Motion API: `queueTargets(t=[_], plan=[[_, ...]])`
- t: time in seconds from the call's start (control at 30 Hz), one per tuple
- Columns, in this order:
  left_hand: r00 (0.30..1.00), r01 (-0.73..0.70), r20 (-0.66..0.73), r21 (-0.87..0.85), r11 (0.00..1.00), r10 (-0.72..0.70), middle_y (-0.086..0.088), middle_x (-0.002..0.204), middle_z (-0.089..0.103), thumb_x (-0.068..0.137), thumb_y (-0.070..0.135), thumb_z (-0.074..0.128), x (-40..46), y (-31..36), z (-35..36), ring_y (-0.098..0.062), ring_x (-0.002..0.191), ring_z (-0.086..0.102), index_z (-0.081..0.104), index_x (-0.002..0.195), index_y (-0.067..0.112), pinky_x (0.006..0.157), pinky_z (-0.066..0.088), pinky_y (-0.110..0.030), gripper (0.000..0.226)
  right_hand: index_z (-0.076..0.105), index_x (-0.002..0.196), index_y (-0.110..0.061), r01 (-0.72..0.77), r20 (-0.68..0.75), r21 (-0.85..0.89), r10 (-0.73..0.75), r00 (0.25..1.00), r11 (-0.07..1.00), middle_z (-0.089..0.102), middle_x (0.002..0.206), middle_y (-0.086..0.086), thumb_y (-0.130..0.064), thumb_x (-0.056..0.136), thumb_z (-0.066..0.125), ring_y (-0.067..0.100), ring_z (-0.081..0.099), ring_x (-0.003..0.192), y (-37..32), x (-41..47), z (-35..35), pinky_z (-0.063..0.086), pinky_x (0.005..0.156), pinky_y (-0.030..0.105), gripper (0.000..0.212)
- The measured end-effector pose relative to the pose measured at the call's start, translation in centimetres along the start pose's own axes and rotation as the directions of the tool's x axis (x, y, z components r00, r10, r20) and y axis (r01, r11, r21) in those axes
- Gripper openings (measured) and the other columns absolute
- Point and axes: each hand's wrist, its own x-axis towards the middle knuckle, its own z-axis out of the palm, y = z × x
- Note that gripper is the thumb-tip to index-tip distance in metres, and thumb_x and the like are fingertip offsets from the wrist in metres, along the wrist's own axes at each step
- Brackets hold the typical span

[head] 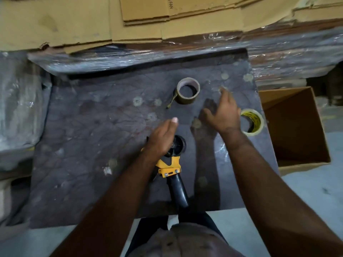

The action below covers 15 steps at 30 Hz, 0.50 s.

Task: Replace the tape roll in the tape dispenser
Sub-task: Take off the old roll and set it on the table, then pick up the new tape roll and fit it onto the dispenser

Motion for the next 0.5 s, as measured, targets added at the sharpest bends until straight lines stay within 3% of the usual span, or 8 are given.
queueTargets(t=[0.17, 0.33, 0.5], plan=[[0.991, -0.104, 0.1, 0.103, 0.989, 0.094, -0.015, 0.125, 0.065, 0.108, 0.044, 0.035, 0.8, 2.2, 3.1, -0.029, 0.121, 0.057, 0.062, 0.118, 0.007, 0.105, 0.042, -0.044, 0.047, 0.015, 0.159, -0.008, -0.016, 0.103, -0.184, 0.035, 0.994, 0.983, 0.027, 0.164, 0.015, -0.032, 0.081, 0.074, 0.032, 0.025, 0.151, 5.6, -5.4, -1.5, 0.019, 0.118, 0.057, 0.101], [0.981, -0.174, 0.11, 0.164, 0.971, 0.157, -0.013, 0.117, 0.067, 0.108, 0.042, 0.037, 0.6, 2.7, 4.5, -0.027, 0.114, 0.058, 0.062, 0.111, 0.006, 0.096, 0.042, -0.034, 0.044, 0.044, 0.143, -0.011, -0.163, -0.017, -0.367, 0.169, 0.985, 0.916, 0.056, 0.141, 0.015, -0.007, 0.092, 0.055, 0.031, 0.046, 0.137, 8.2, -7.2, -0.3, 0.02, 0.118, 0.061, 0.052], [0.985, -0.164, 0.076, 0.107, 0.981, 0.157, -0.002, 0.109, 0.066, 0.107, 0.038, 0.043, -0.9, 2.0, 3.8, -0.02, 0.107, 0.06, 0.064, 0.115, 0.01, 0.083, 0.037, -0.025, 0.036, 0.057, 0.121, -0.019, -0.064, 0.053, -0.468, 0.1, 0.994, 0.882, 0.074, 0.107, 0.007, -0.004, 0.09, 0.054, 0.026, 0.065, 0.11, 6.2, -6.8, -0.8, 0.025, 0.112, 0.053, 0.035]])
